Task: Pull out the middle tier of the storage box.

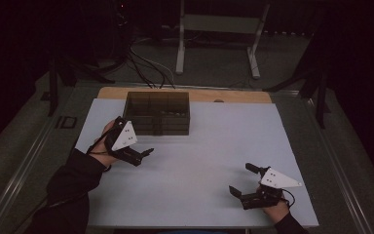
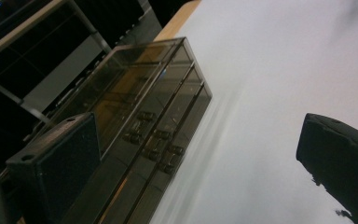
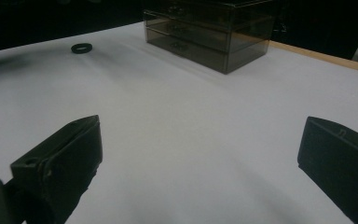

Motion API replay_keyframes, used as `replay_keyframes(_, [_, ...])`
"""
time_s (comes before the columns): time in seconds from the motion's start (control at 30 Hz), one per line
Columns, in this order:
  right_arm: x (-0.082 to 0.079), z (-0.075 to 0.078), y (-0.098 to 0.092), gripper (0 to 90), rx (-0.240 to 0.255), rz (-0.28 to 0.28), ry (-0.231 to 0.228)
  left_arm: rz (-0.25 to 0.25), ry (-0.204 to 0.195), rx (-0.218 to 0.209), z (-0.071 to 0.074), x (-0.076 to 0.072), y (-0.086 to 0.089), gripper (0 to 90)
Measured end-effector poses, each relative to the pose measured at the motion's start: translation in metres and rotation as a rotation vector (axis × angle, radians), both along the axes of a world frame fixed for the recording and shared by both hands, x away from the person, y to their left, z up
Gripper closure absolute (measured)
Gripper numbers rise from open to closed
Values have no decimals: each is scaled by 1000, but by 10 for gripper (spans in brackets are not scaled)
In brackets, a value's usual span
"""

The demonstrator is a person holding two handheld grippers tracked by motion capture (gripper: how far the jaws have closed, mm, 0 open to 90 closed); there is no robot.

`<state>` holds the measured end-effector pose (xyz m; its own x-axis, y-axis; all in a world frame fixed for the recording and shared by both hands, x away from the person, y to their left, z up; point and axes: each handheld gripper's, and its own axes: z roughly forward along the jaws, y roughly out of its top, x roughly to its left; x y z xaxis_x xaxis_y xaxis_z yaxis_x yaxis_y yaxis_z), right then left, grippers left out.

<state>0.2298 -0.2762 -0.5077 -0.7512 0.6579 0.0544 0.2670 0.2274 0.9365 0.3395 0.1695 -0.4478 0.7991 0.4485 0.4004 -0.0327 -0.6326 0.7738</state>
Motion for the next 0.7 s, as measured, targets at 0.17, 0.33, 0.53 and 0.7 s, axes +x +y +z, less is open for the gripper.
replay_keyframes(0.17, [0, 0, 0, 0, 0, 0, 1, 33, -20, 18, -7, 4, -4, 11])
replay_keyframes(0.33, [0, -1, 1, 0, -4, 1, 4, 68, -9, 36, -15, 12, -7, 11])
replay_keyframes(0.53, [0, 0, 0, 0, 0, 1, 5, 82, -77, 88, -27, 16, -14, 11])
replay_keyframes(0.7, [1, -1, 0, 0, -2, 0, 5, 110, -106, 118, -32, 17, -19, 11])
